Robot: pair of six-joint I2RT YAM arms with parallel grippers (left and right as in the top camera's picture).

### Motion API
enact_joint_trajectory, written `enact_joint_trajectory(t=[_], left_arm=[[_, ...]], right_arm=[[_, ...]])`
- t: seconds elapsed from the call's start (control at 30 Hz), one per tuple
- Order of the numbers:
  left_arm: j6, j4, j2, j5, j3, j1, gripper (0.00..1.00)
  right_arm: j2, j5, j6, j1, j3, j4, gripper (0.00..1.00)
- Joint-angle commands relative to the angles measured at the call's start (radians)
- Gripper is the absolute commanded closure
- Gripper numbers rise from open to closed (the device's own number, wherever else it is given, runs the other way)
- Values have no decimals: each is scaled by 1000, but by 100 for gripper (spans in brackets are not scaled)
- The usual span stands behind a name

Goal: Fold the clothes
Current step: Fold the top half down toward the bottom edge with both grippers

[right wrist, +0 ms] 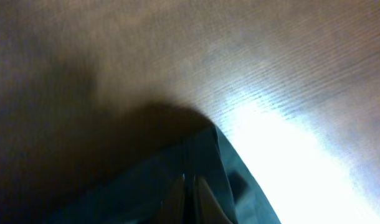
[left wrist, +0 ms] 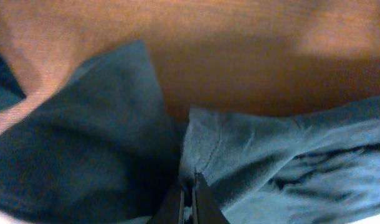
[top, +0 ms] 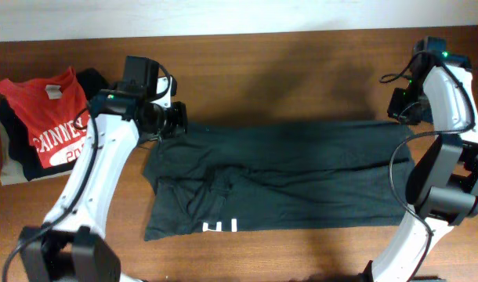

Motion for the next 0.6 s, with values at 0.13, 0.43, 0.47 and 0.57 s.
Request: enact_joint_trajectory(t=[0.13, 0.43, 0.47, 0.57], left_arm=[[-2, -362, -62, 13, 5, 6, 100], [-2, -572, -73, 78, 5, -23, 100], [-2, -572, -73, 77, 4, -39, 100], [-45, -615, -73, -31, -1, -97, 100]], right_arm=[[-44, 92, 42, 5, 14, -259, 96], [-44, 163, 109, 3, 5, -402, 96], [-44, 162, 110, -3, -4, -409, 96], [-44, 166, 141, -55, -105, -426, 96]])
